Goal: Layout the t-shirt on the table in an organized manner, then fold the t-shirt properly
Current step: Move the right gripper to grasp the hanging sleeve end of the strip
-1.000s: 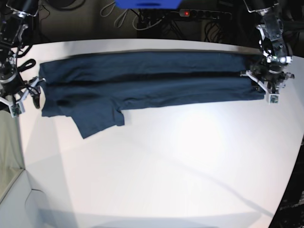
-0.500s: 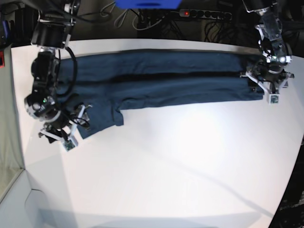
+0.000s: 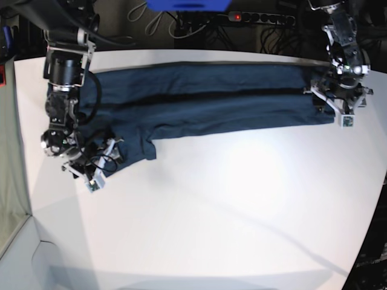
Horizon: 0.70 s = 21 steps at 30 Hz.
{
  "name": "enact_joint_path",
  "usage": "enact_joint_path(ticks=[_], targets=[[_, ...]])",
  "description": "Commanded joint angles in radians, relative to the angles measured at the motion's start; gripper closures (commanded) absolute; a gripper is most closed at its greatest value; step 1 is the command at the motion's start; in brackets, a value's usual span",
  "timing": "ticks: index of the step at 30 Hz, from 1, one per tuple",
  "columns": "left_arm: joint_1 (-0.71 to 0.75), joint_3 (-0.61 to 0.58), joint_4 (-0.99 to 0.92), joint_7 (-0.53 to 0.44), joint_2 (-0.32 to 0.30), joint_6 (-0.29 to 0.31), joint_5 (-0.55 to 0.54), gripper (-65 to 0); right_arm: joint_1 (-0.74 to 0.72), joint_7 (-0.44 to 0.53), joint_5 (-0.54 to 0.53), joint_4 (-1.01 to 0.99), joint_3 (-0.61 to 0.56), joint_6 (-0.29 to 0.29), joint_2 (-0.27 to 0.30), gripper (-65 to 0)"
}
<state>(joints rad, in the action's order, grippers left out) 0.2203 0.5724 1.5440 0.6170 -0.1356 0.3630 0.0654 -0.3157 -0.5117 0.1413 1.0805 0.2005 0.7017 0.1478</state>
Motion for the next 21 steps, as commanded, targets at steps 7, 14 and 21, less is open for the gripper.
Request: enact_joint_path(ticks=[7, 14, 21], targets=[[-0.002, 0.002, 0.017, -0.004, -0.012, 0.000, 0.001, -41.9, -0.001, 0.023, -0.007, -0.033, 0.000, -0.004, 0.023, -43.2], [-0.002, 0.002, 0.017, -0.004, -0.014, 0.000, 0.001, -41.9, 0.005, 0.014, -0.009, -0.029, 0.006, -0.004, 0.028, -5.8], [-0.002, 0.001, 0.017, -0.006, -0.017, 0.000, 0.001, -41.8, 0.054, -0.014, -0.009, 0.083, 0.007, -0.004, 0.029, 0.0]])
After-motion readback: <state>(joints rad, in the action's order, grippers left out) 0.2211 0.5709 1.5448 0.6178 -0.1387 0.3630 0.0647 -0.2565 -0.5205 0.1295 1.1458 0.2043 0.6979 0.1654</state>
